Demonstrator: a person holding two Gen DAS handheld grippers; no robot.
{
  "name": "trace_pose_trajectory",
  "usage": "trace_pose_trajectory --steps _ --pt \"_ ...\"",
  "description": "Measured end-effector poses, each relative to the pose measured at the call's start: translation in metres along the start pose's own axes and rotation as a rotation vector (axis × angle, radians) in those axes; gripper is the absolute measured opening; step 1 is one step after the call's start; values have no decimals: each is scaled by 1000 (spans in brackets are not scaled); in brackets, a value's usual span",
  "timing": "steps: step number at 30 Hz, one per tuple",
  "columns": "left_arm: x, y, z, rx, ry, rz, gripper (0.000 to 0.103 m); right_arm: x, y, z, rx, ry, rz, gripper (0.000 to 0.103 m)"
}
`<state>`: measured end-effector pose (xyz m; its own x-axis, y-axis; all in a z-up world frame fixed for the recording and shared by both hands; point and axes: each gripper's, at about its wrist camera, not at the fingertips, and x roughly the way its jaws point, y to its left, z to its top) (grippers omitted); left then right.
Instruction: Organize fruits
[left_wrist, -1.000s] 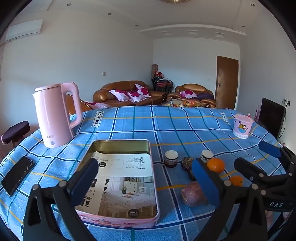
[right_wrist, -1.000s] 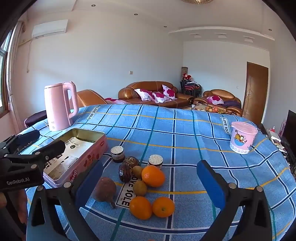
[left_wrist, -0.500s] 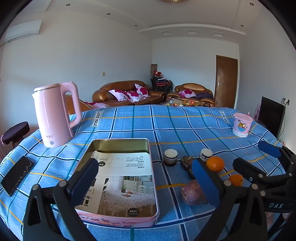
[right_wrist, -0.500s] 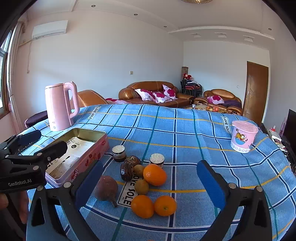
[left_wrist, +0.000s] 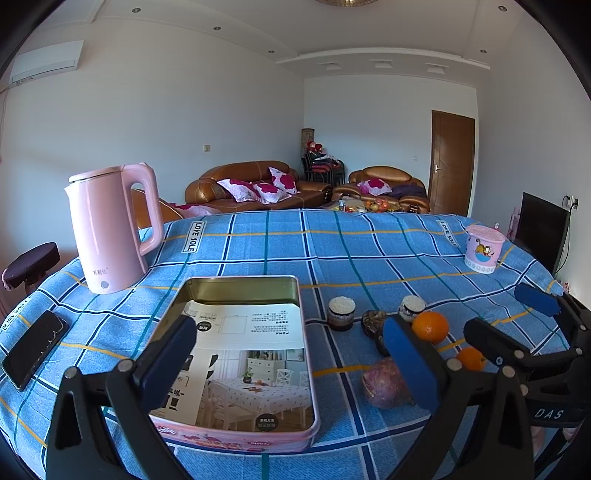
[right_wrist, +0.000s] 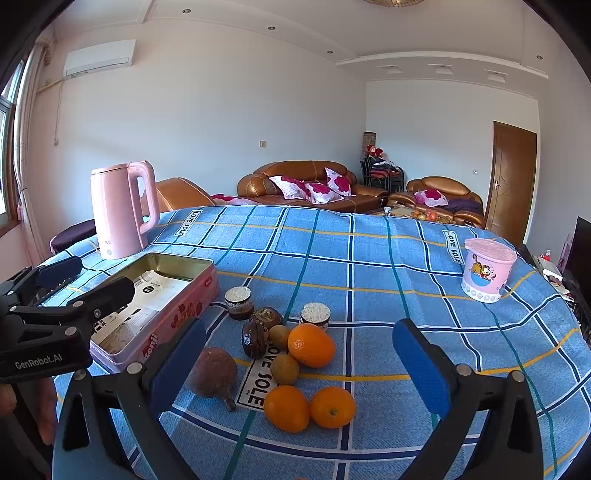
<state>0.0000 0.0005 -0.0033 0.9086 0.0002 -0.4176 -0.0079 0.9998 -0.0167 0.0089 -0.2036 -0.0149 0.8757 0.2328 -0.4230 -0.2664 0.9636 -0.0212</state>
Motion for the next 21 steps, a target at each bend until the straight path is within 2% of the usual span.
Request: trace_pose_trajectory --steps 21 --pt "0 0 0 0 0 1 103 1 4 -4 -4 9 6 102"
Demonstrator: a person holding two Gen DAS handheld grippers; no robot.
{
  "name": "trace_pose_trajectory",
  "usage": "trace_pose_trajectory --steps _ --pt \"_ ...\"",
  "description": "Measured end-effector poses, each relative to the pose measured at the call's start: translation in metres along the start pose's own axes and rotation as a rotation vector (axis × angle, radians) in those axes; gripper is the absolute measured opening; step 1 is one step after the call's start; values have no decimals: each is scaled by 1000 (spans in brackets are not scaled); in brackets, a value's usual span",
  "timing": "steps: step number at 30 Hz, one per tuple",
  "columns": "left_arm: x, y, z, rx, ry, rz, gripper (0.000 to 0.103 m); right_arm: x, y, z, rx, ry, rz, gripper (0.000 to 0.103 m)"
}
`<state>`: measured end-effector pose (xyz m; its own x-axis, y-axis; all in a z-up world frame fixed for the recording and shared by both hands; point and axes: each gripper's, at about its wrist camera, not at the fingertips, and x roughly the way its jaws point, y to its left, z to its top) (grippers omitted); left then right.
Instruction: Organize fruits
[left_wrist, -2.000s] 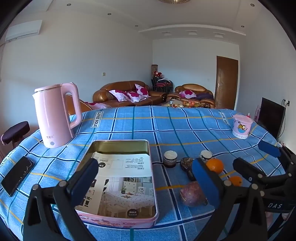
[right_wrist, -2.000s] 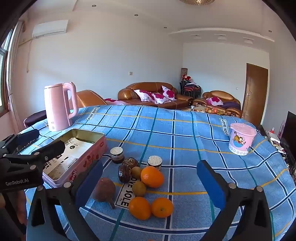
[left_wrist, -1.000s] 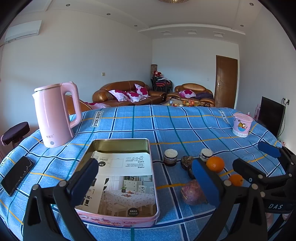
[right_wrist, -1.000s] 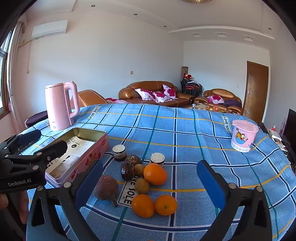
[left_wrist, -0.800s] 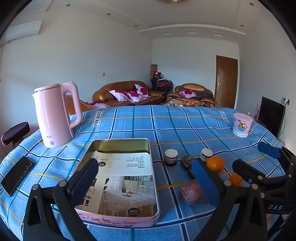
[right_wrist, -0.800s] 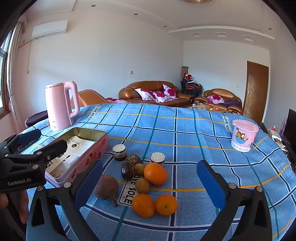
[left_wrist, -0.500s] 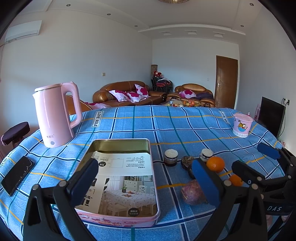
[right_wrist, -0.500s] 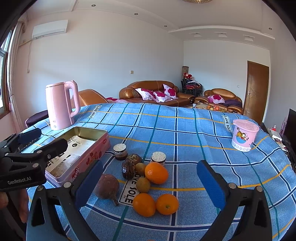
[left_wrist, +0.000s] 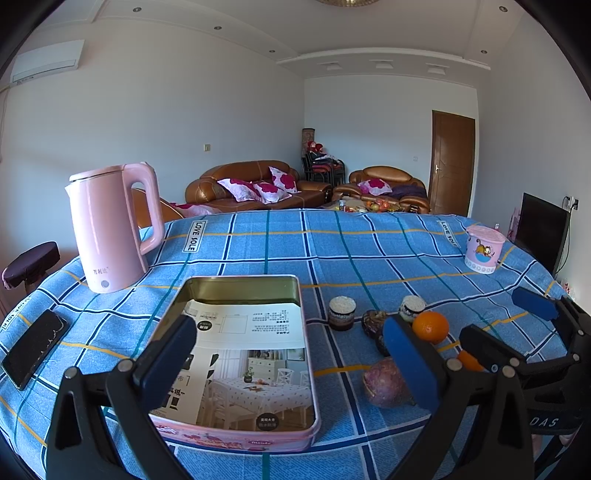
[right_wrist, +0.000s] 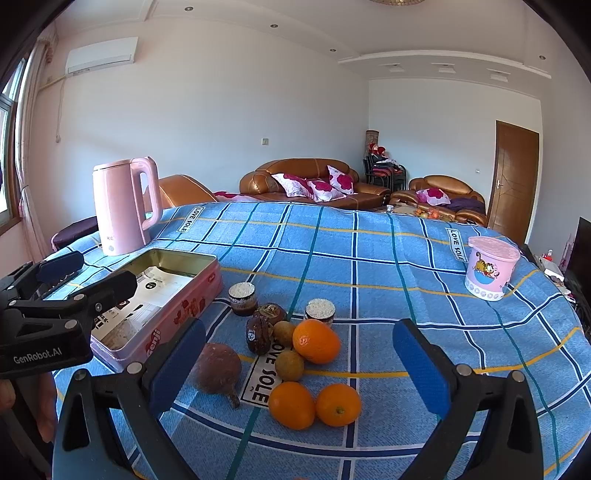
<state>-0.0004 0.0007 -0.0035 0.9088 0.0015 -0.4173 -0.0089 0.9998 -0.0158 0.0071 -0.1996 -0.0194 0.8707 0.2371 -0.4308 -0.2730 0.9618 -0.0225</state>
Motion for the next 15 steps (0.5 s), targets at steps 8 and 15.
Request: trace_pose_trajectory --steps 8,15 --pt "-1 0 0 -1 0 0 103 0 0 0 0 0 0 102" --pt "-1 1 -2 1 3 -2 103 1 0 0 1 1 -2 102"
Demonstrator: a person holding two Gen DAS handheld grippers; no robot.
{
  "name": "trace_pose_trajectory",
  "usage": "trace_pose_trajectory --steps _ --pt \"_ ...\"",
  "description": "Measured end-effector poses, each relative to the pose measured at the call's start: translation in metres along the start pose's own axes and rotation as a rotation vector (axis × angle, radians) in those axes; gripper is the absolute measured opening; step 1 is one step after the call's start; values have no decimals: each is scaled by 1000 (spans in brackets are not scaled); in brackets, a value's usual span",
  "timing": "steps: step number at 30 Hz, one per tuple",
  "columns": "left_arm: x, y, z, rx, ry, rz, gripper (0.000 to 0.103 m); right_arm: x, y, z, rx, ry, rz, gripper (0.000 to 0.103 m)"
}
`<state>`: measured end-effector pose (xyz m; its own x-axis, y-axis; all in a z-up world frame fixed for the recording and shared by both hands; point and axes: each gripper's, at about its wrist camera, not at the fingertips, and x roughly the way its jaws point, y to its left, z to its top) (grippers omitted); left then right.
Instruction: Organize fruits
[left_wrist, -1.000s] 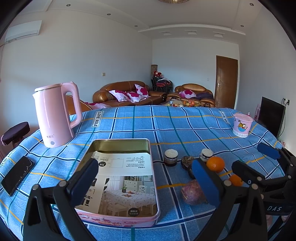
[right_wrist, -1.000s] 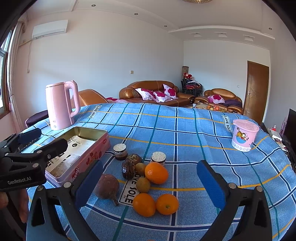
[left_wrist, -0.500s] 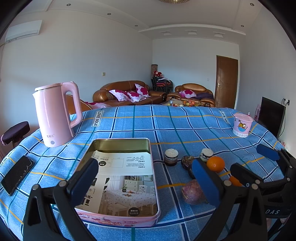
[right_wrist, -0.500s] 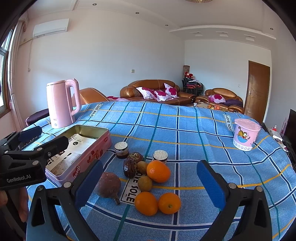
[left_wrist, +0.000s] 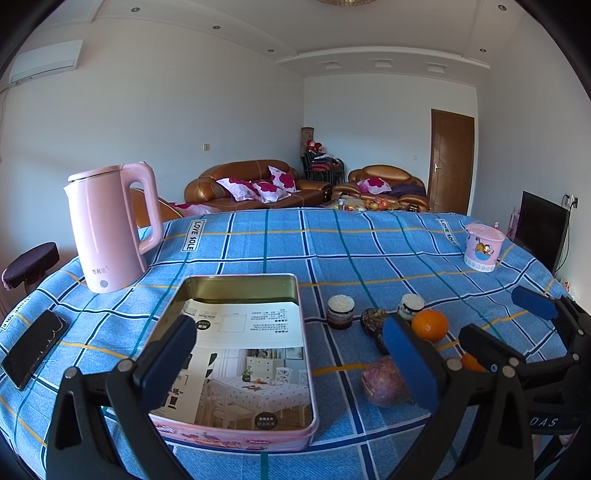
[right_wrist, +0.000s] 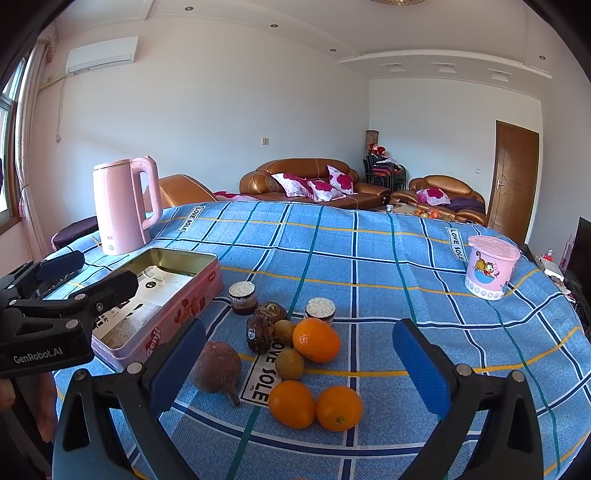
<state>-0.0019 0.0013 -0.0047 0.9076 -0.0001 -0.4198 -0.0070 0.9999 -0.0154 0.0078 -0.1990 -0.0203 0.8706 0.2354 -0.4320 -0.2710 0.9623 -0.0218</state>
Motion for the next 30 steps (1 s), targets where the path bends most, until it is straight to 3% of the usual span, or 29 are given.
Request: trace_pose_trajectory --steps 18,22,27,30 --pt "11 -18 -9 31 28 -22 103 2 -30 -15 54 21 -44 102" --pt "16 -35 -15 80 47 -55 91 4 -43 -23 85 28 -63 102" --pt "24 -51 -22 113 77 -83 86 5 -55 -30 119 29 -73 102" --pt "28 -60 -26 123 102 -112 76 5 -59 -32 127 25 -77 102"
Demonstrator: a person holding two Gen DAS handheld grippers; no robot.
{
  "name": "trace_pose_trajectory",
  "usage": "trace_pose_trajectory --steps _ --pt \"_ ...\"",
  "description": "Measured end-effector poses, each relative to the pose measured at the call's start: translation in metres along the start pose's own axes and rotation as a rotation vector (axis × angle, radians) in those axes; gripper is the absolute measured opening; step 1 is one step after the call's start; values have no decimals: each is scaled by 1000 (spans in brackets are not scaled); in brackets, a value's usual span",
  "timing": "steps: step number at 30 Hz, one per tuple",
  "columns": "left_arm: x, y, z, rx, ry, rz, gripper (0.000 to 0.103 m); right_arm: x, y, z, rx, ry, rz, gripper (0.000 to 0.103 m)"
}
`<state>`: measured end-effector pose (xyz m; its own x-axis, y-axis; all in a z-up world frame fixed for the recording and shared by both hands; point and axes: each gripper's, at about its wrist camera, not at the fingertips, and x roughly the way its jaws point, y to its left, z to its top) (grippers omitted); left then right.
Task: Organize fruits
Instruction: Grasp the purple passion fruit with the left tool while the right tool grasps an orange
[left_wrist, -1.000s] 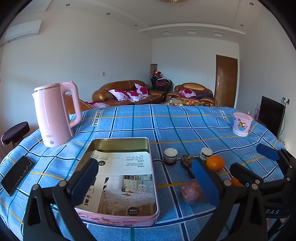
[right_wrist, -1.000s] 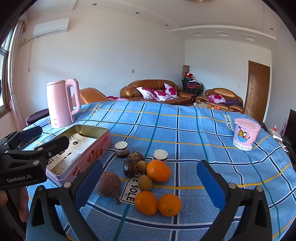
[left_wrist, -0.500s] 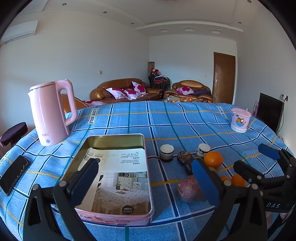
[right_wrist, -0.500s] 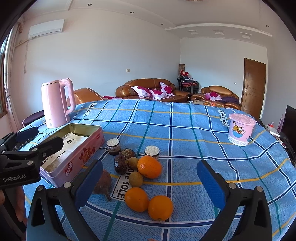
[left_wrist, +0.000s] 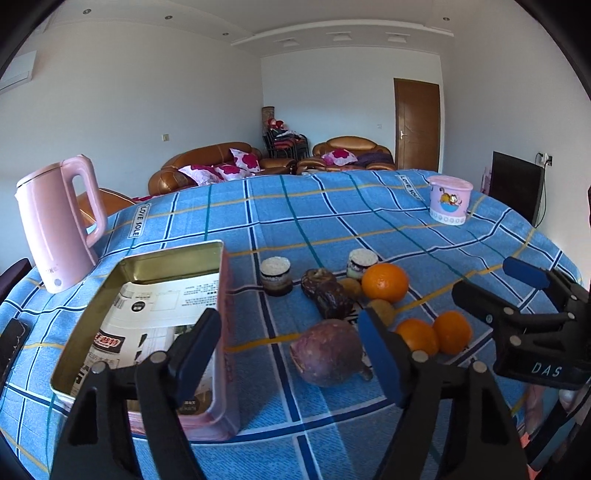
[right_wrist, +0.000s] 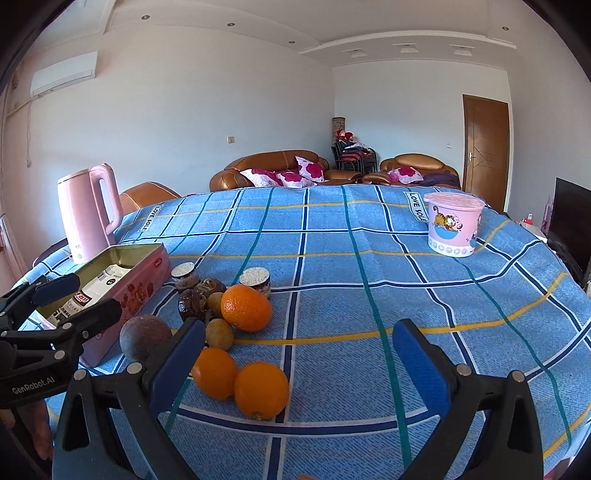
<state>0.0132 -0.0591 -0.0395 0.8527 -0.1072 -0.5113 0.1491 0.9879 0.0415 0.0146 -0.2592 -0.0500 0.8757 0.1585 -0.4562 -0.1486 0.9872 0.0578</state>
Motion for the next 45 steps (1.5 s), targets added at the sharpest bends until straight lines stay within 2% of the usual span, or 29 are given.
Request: trace_pose_trajectory --steps 8,11,17,19,21,25,28,30,32,40,45 --pt "20 -10 -5 1 100 -71 59 2 -10 -5 37 0 5 102" --pt "27 -10 -4 -4 139 -93 59 2 -10 -5 52 -3 13 102" --pt "34 -11 -3 15 163 -118 56 7 0 -6 36 15 53 101" --pt "35 -12 -3 20 167 -119 56 10 1 -7 27 29 53 91" --pt "36 -13 -3 29 172 -112 56 15 0 -8 32 65 60 72" --pt "36 -19 -3 66 178 -96 59 16 1 -10 19 88 55 70" --pt "36 -26 -3 109 180 -81 65 19 3 -14 4 119 65 60" --pt "35 -24 -3 107 173 -81 62 19 3 -15 0 124 80 58" --pt "35 -19 -3 87 168 -91 54 20 3 -16 -1 133 98 56" --pt "29 -19 -5 94 147 -135 53 22 5 -19 -3 172 183 54" --pt "24 -11 -5 49 117 -163 53 26 -5 -21 76 196 263 42"
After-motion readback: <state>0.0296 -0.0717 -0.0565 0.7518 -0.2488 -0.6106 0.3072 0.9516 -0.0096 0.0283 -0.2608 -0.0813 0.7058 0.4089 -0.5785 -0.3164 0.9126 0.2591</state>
